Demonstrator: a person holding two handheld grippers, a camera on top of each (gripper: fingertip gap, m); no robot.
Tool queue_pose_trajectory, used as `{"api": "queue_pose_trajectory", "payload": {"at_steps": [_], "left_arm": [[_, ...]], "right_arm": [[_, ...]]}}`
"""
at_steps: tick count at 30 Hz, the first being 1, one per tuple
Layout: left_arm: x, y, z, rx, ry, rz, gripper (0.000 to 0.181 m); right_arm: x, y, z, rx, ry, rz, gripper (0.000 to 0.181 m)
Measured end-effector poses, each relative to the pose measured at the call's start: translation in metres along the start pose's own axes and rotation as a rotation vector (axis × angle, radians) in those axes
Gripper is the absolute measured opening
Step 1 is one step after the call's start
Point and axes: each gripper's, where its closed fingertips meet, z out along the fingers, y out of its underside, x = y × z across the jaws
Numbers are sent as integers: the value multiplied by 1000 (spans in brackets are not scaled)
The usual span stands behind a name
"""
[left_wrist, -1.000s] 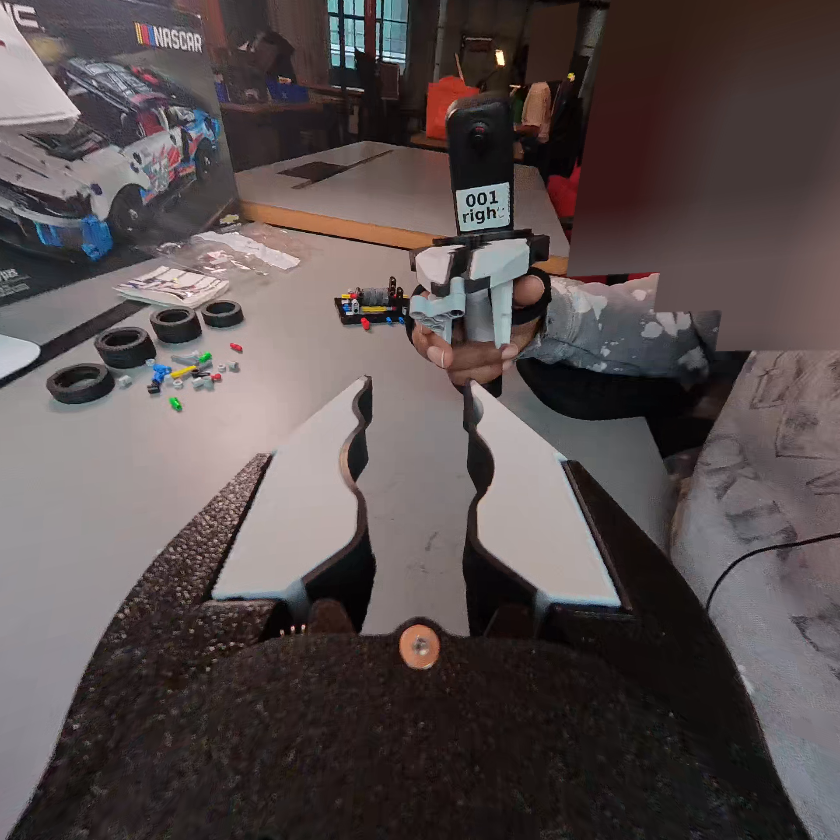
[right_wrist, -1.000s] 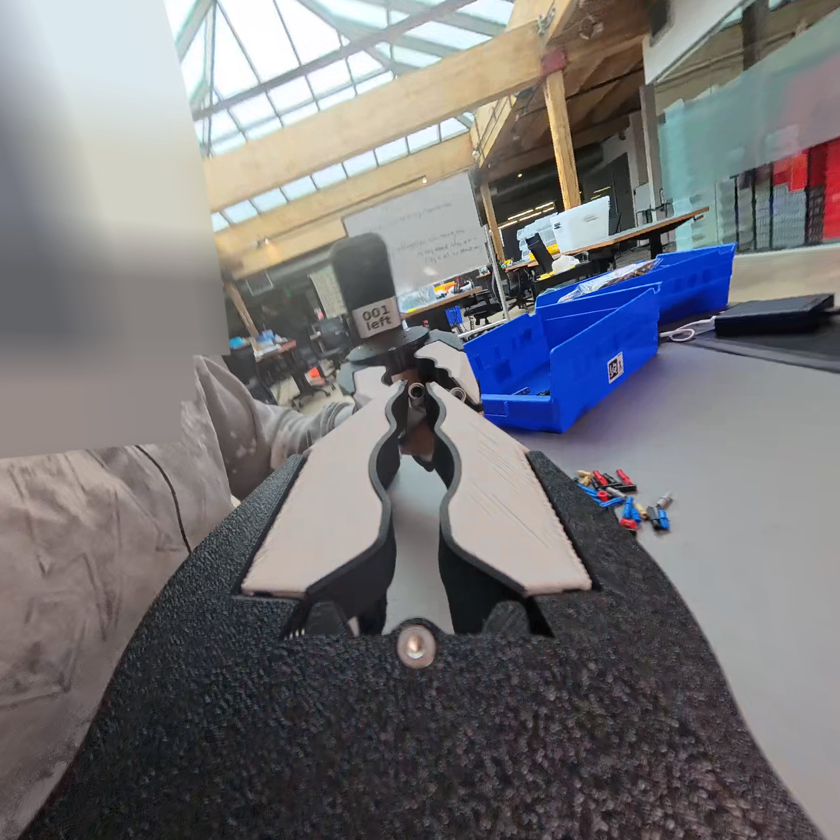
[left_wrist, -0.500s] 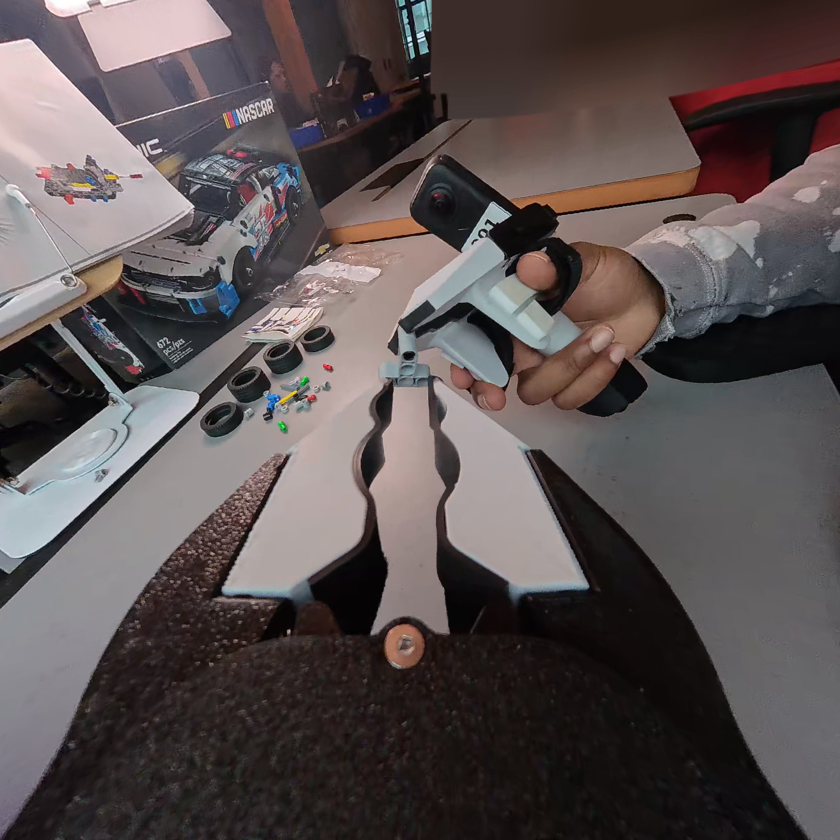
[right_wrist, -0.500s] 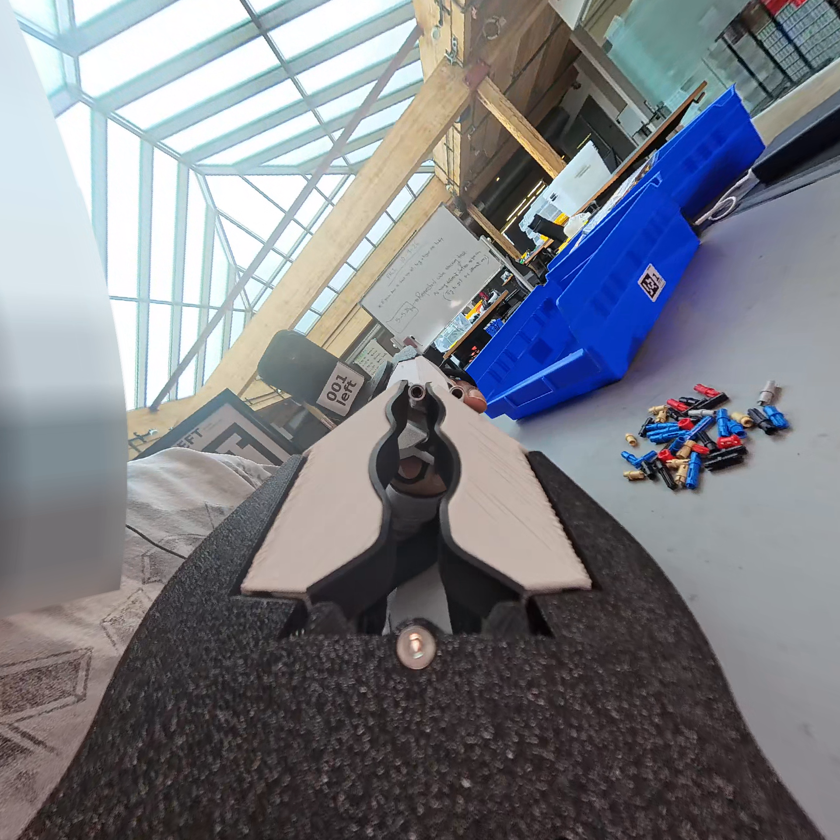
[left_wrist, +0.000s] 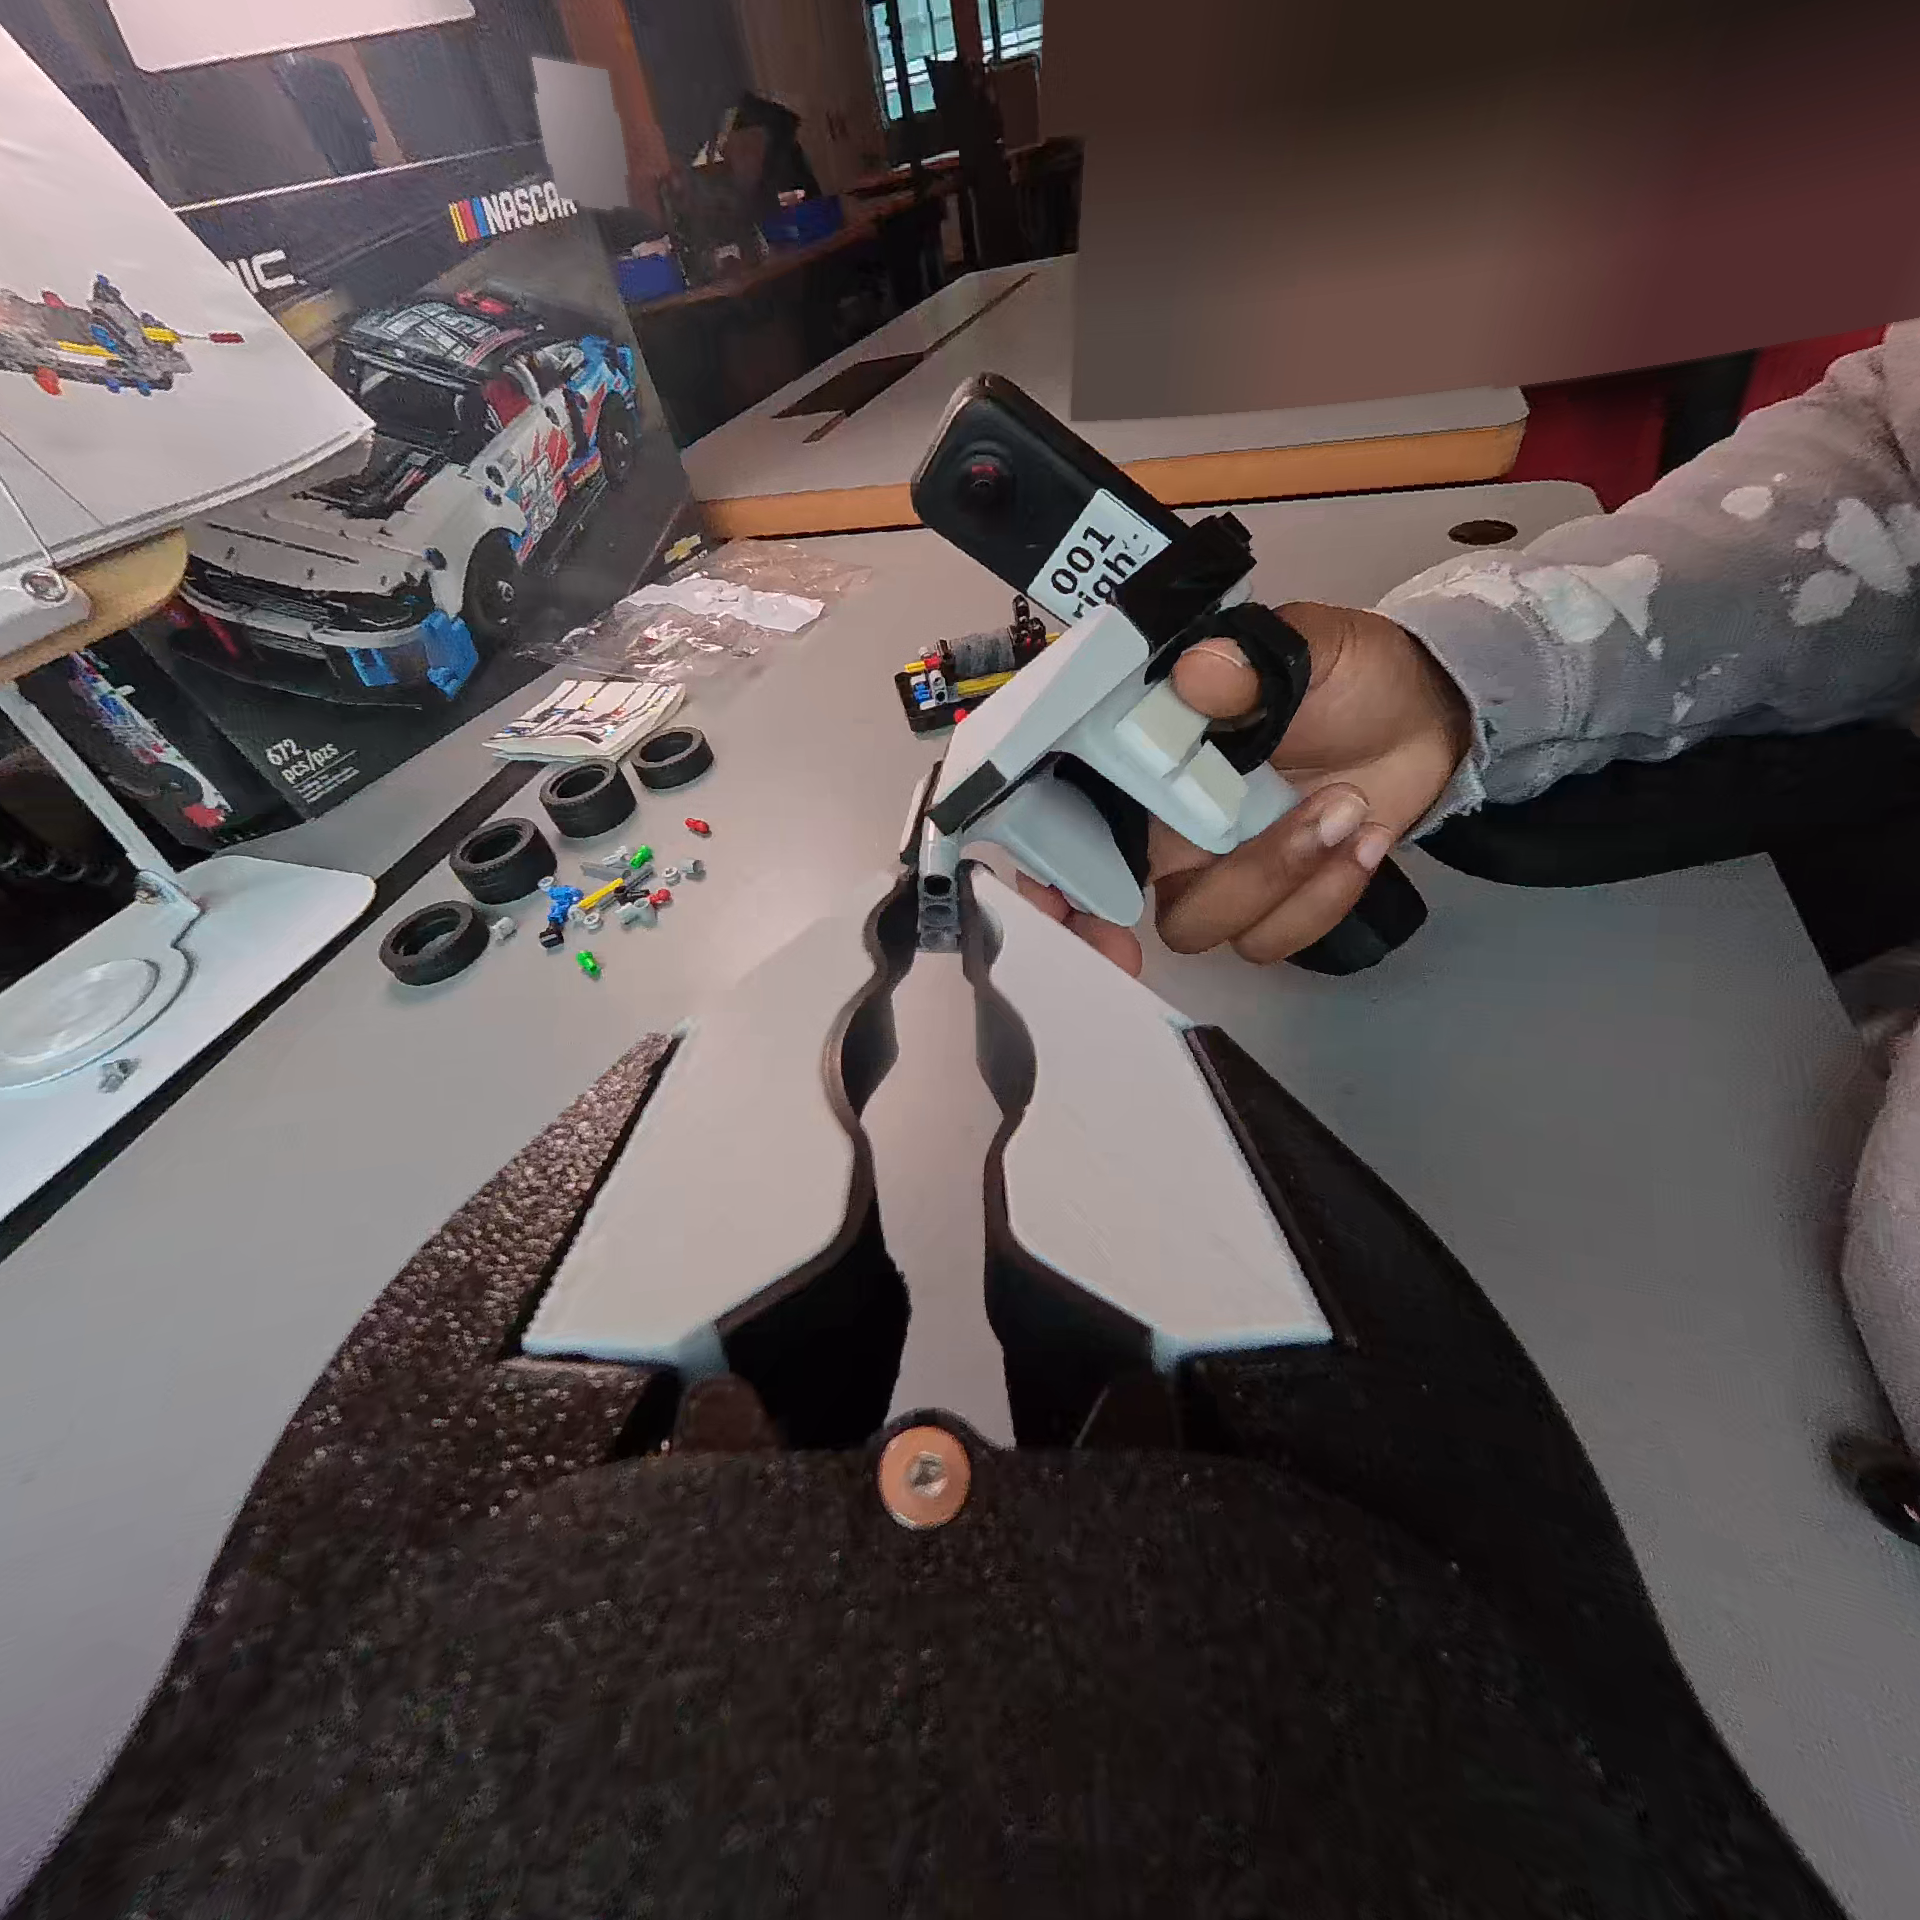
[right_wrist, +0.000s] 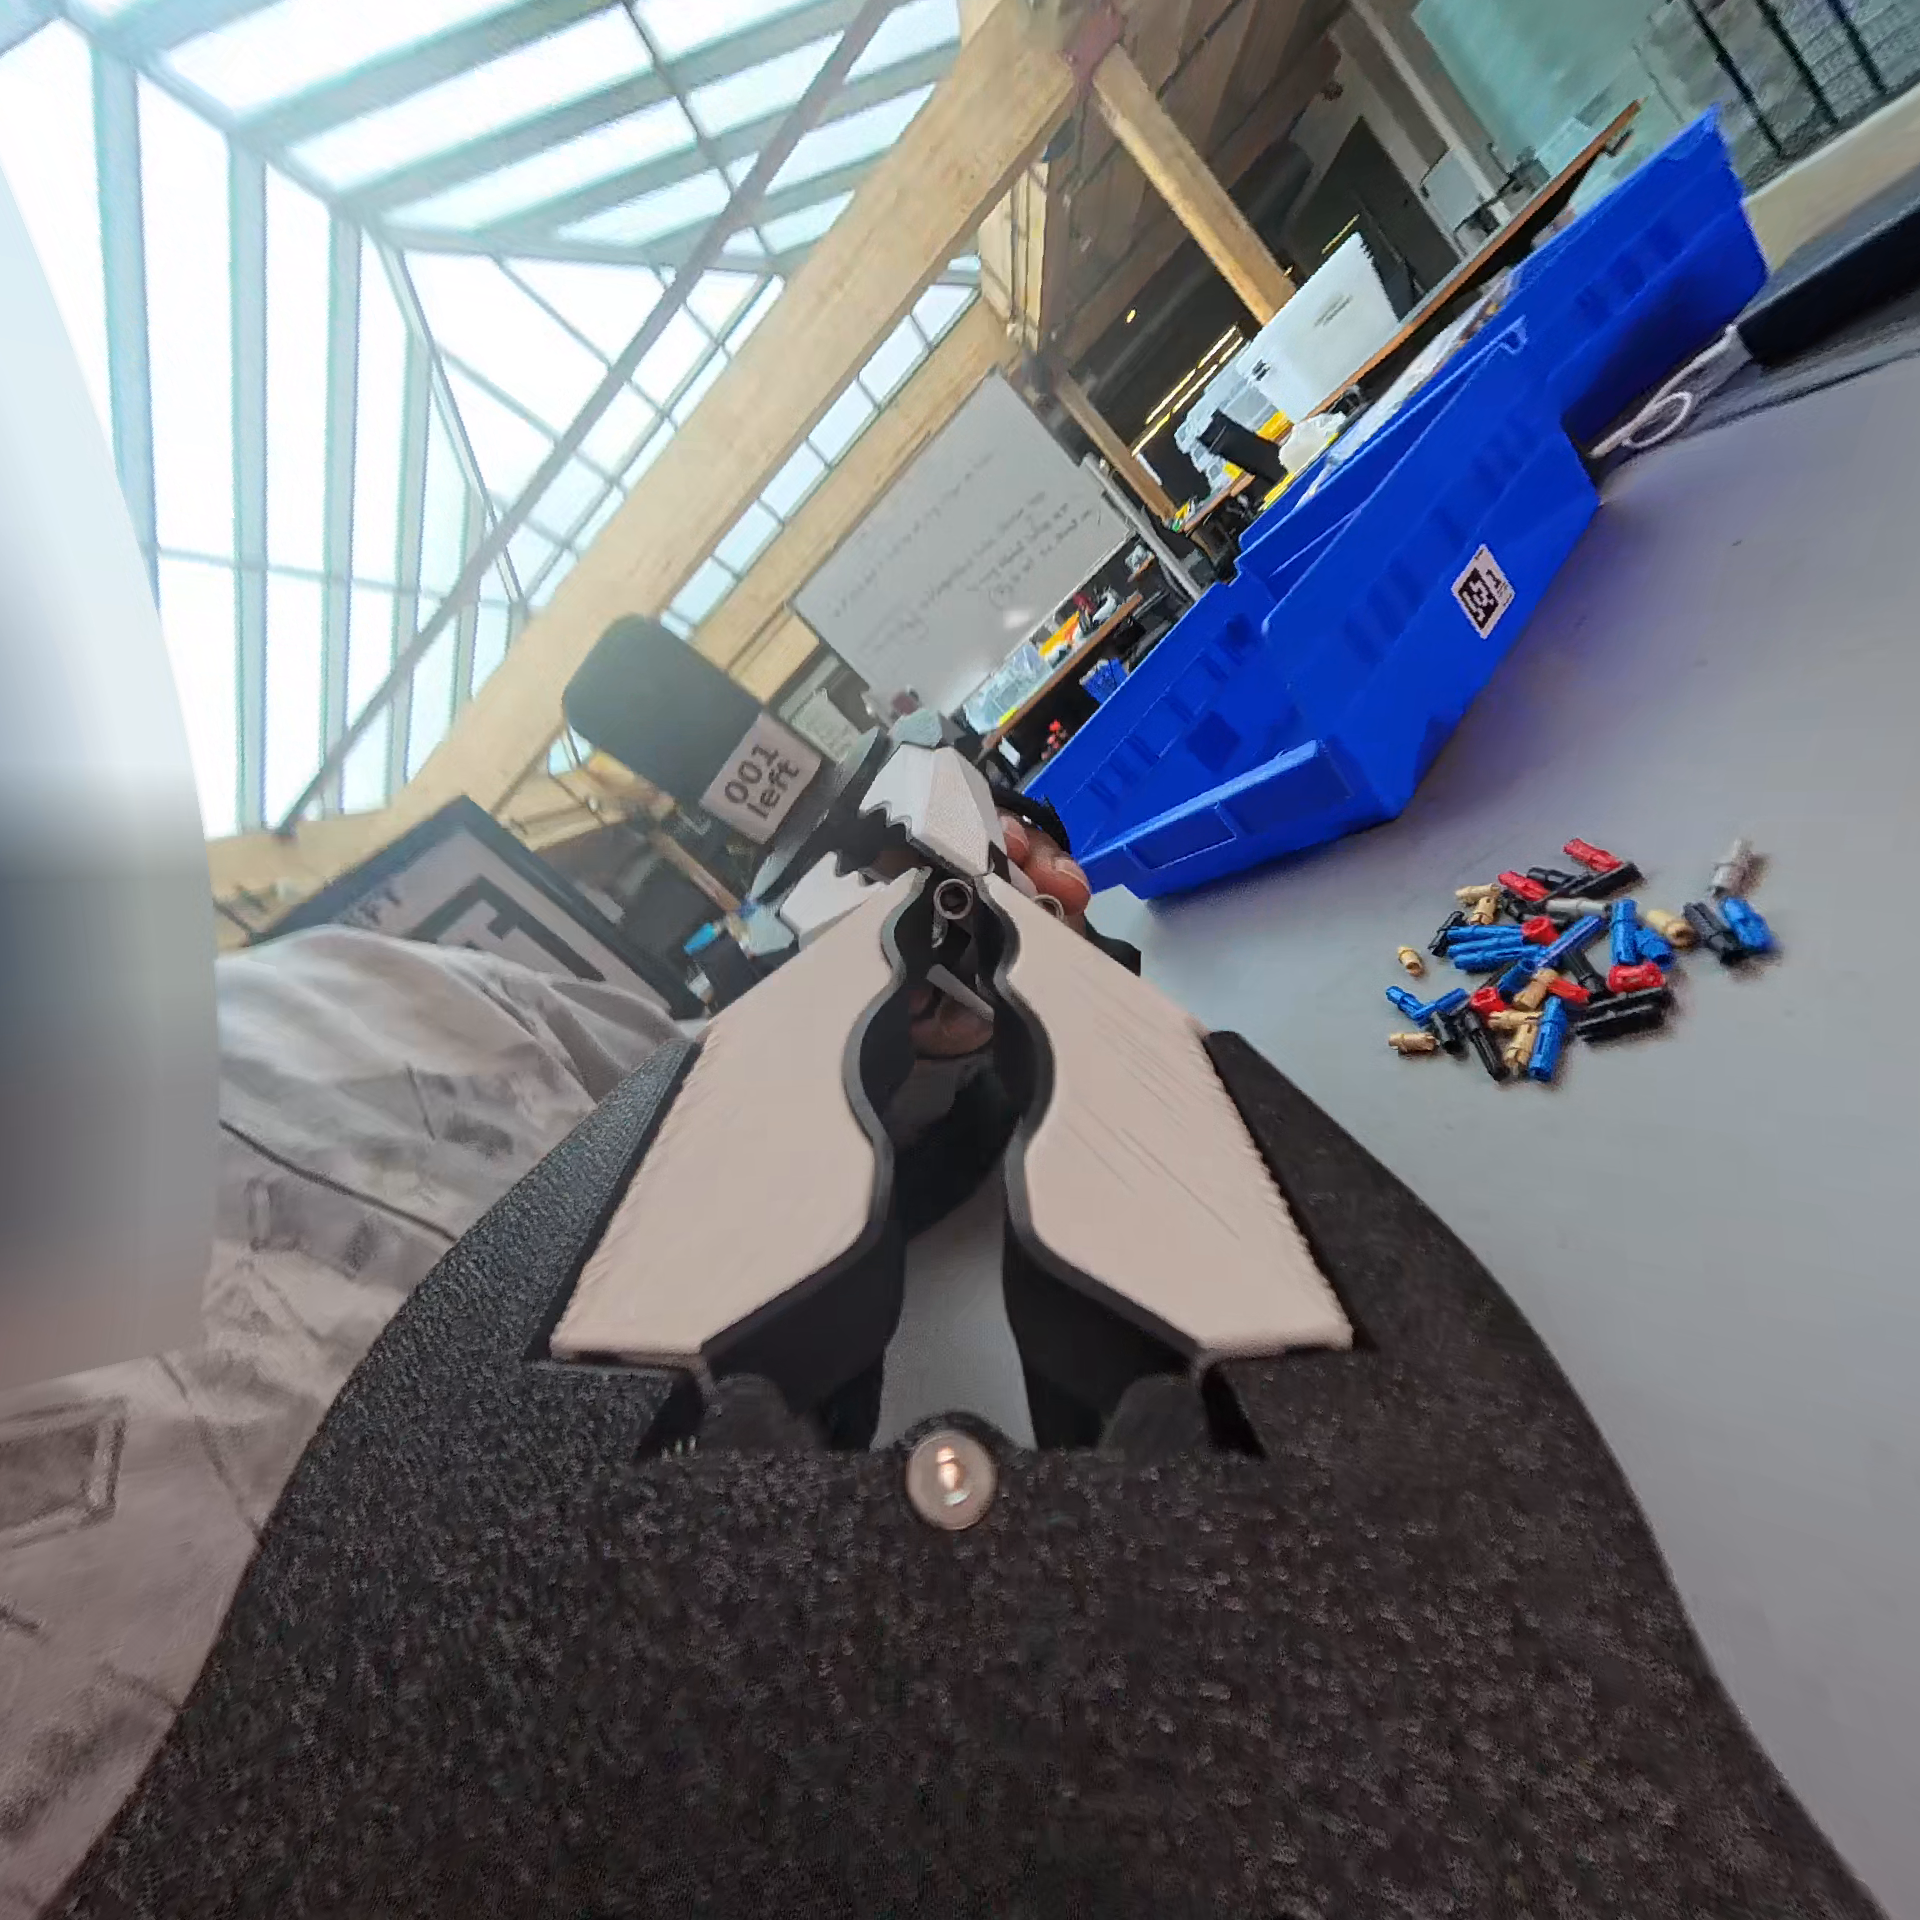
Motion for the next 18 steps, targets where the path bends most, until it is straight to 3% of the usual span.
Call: {"api": "queue_pose_trajectory", "payload": {"at_steps": [4,7,18], "left_arm": [[22,-2,-6,17,209,-112,7],[33,2,-6,13,298,-182,7],[58,27,-1,-132,405,-104,7]], "right_arm": [[-15,19,-7,-246,0,-469,10],[-16,29,-10,-327,40,-735,11],[-11,59,-22,-558,54,-905,7]]}}
